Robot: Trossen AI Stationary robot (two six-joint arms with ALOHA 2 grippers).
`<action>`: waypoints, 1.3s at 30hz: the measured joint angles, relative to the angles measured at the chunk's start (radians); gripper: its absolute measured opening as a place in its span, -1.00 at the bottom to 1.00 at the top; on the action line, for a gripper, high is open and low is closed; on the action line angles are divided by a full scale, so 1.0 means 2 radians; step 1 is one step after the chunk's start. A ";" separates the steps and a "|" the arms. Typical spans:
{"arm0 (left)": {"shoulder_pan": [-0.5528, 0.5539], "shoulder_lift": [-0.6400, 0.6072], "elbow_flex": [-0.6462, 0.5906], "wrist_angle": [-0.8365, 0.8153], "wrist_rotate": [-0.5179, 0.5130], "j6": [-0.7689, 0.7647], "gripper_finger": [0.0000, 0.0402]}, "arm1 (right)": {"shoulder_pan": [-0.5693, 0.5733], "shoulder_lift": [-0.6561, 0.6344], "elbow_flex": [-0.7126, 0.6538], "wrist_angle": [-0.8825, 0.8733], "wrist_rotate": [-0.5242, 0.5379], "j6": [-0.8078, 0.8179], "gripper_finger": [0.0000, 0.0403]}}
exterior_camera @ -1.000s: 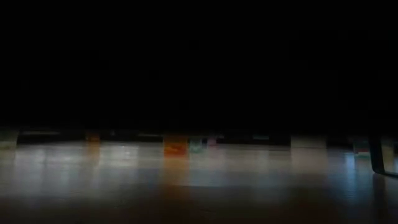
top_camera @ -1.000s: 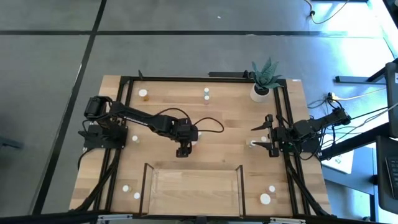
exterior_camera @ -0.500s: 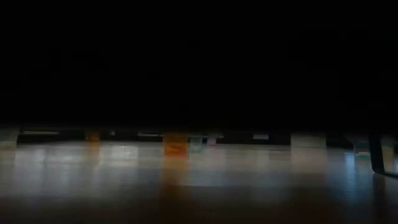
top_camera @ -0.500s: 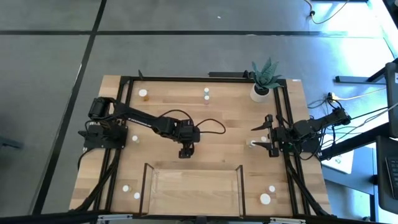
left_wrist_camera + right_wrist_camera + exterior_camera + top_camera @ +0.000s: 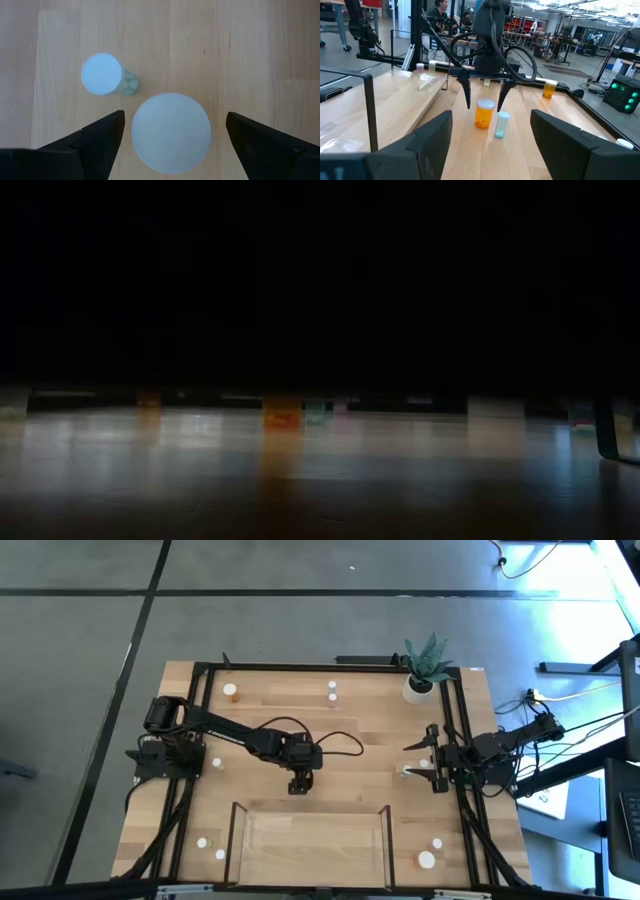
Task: Pick and place medicine bottles onto shelf by color
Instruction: Put the middle orange pill bottle on the shelf
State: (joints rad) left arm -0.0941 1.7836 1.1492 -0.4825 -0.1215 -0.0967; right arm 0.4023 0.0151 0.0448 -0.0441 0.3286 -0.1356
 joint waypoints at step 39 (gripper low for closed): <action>0.000 0.000 0.000 -0.001 -0.014 -0.004 -0.01 | 0.000 0.000 0.000 0.001 0.000 0.000 0.35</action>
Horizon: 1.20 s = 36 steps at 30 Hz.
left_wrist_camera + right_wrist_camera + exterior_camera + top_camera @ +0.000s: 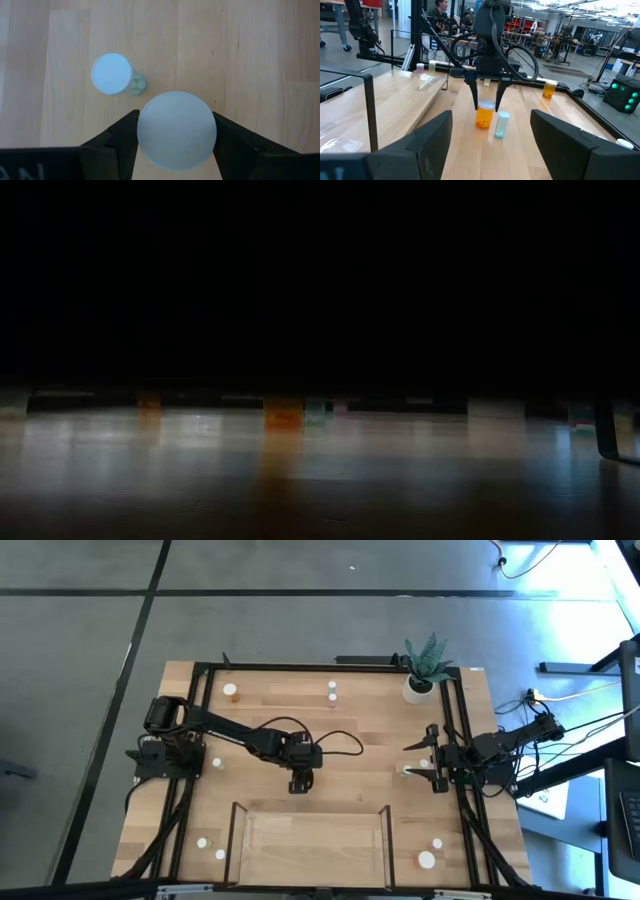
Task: Pick and place medicine bottles onto shelf by color
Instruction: Put the middle orange pill bottle on the shelf
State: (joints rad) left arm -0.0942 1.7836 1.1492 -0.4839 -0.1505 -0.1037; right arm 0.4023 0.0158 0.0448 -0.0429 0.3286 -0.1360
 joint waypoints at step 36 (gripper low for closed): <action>-0.060 -0.115 0.015 -0.082 -0.066 -0.080 -0.02 | 0.000 0.026 0.062 -0.053 0.022 0.027 0.35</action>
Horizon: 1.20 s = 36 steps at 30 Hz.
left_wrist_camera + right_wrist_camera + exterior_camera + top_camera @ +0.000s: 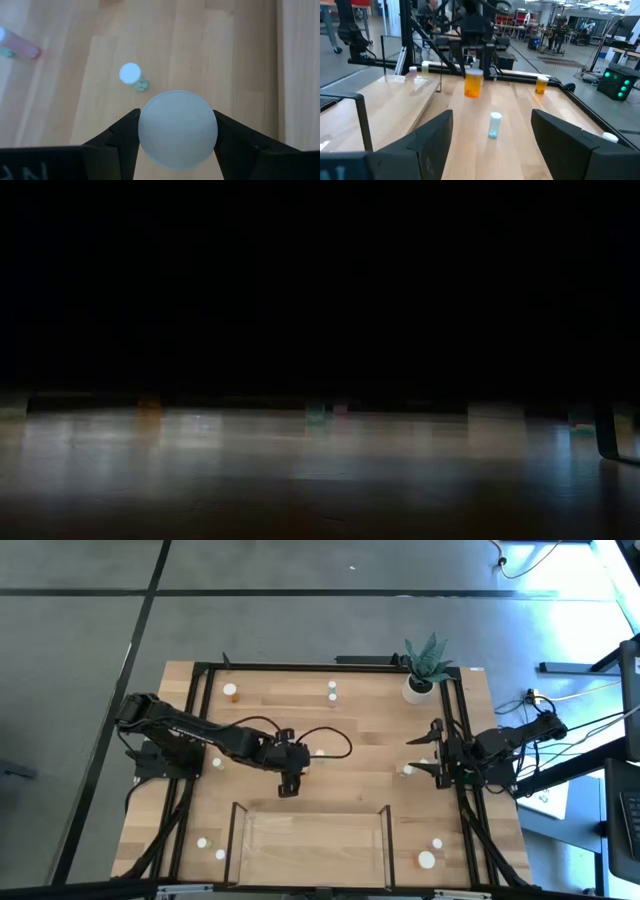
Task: Pick and place medicine bottles onto shelf by color
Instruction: Put the middle orange pill bottle on the shelf
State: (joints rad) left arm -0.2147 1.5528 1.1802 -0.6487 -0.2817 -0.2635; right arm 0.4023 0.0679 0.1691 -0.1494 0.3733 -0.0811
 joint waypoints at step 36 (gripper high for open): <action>-0.212 0.009 0.148 -0.149 -0.008 -0.187 -0.02 | 0.000 0.322 0.253 -0.119 -0.057 0.028 0.35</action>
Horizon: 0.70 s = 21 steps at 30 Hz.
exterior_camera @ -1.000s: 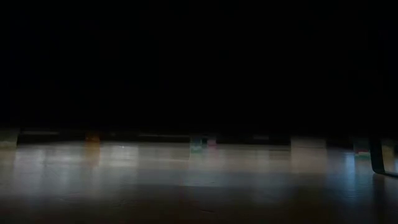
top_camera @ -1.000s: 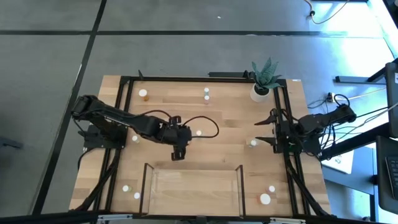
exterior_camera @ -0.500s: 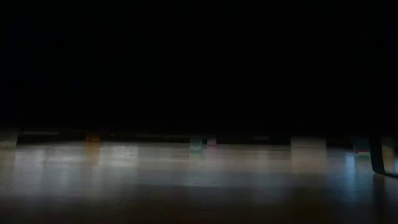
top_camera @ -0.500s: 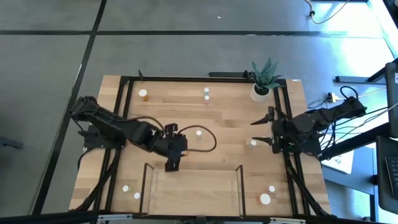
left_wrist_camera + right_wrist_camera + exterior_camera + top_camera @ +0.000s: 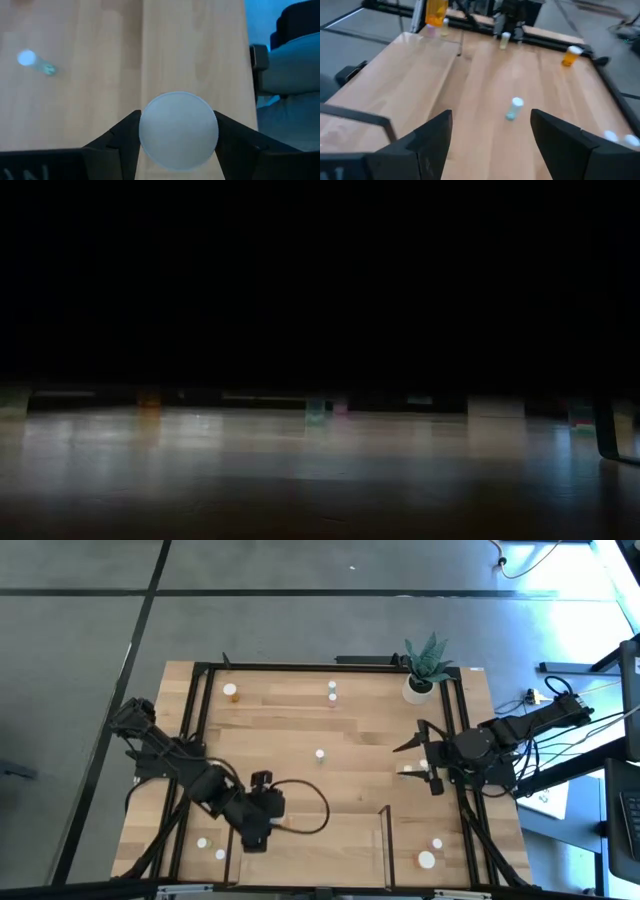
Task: Pick and place medicine bottles onto shelf by color
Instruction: Put the middle orange pill bottle on the shelf
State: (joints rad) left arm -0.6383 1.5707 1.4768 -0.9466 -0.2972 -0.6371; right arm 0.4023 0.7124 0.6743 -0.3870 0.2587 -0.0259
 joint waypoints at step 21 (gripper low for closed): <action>-0.080 0.048 -0.001 0.020 0.000 -0.045 -0.02 | 0.000 0.009 0.000 0.025 -0.043 0.011 0.35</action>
State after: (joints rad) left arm -0.7980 1.6661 1.4746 -0.9066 -0.2964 -0.7273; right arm 0.4023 0.7303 0.6746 -0.3370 0.1722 -0.0041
